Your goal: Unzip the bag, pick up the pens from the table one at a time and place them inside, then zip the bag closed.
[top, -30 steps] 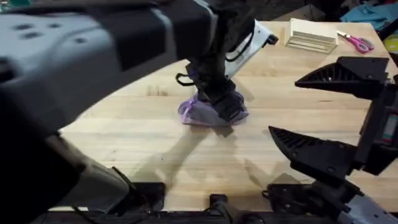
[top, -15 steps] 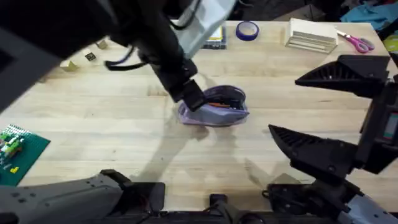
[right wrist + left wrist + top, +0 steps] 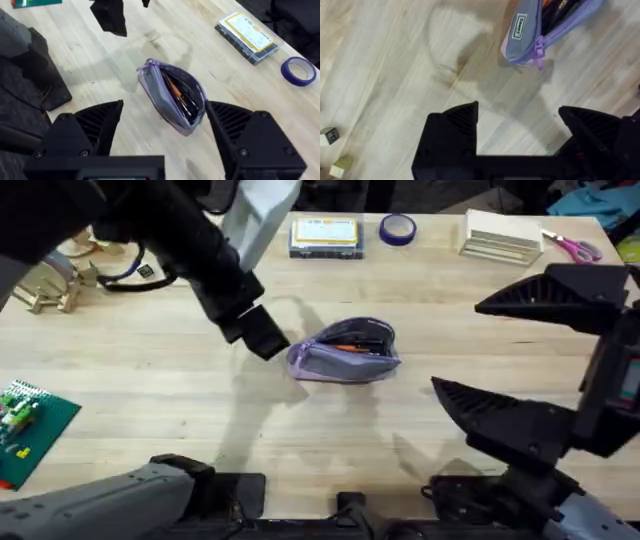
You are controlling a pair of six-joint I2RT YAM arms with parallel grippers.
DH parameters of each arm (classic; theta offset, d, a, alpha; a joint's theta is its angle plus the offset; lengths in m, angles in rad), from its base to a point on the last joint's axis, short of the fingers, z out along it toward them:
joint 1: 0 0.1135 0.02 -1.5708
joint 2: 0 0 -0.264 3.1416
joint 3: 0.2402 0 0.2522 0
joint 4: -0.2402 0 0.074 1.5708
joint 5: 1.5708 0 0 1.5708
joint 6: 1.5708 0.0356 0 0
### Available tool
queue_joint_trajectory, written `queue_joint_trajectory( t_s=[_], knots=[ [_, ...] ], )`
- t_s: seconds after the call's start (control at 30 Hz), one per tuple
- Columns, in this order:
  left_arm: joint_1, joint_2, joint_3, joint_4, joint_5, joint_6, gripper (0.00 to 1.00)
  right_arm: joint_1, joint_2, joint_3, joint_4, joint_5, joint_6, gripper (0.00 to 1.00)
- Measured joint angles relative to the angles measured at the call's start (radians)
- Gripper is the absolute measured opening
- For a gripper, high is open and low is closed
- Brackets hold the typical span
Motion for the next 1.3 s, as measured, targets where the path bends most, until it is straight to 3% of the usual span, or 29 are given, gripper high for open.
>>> queue_joint_trajectory(
  t_s=[0.33,0.5,0.63,0.8,0.97,1.3],
  knots=[
    [0.113,-0.162,-0.232,0.135,0.058,0.100,0.995,0.000,0.000,0.000,0.000,0.005,0.000,0.998],
    [0.174,-0.282,-0.361,0.209,0.159,0.215,0.995,0.000,0.000,0.000,0.000,0.013,0.000,0.998],
    [0.212,-0.319,-0.426,0.224,0.262,0.350,0.995,0.000,0.000,0.000,0.000,0.016,0.000,0.998],
    [0.231,-0.300,-0.448,0.240,0.332,0.500,0.995,0.000,0.000,0.000,0.000,0.016,0.000,0.998],
    [0.231,-0.262,-0.450,0.348,0.354,0.581,0.993,0.000,0.000,0.000,0.000,0.016,0.000,0.998],
    [0.240,-0.260,-0.450,0.347,0.328,0.631,0.993,0.000,0.000,0.000,0.000,0.016,0.028,0.998]
  ],
)
